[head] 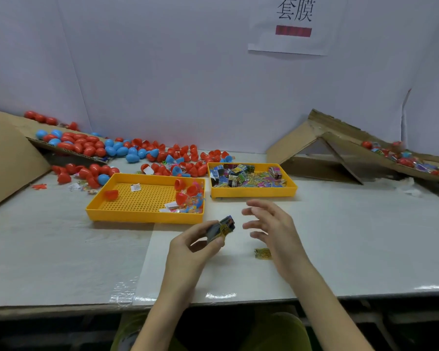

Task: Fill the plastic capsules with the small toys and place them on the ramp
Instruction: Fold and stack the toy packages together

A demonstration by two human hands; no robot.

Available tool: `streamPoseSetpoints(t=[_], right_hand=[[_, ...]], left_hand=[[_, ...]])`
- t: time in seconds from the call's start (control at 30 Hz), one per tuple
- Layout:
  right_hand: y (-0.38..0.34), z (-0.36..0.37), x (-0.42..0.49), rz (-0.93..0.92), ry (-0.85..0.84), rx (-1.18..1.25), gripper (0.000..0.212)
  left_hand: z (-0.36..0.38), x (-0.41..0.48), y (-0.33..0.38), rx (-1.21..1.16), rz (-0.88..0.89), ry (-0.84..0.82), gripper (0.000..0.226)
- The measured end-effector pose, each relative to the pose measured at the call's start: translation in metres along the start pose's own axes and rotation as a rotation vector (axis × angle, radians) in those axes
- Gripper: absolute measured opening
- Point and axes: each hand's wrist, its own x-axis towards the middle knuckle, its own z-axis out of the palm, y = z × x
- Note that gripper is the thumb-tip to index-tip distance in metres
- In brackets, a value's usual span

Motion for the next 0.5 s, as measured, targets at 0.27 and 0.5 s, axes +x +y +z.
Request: streamPoseSetpoints(t=[0.27, 0.5], right_hand=[[0.027, 0.023, -0.029, -0.280, 0.040, -0.259, 0.021], [0.030, 0.021, -0.032, -0.309, 0.059, -0.214, 0.039]], left_hand=[[-0.001, -0.001, -0.001, 0.029, 0.023, -0.038, 0.037], [-0.002, -0.004, 0.002, 0.030, 0.041, -0.141, 0.039]])
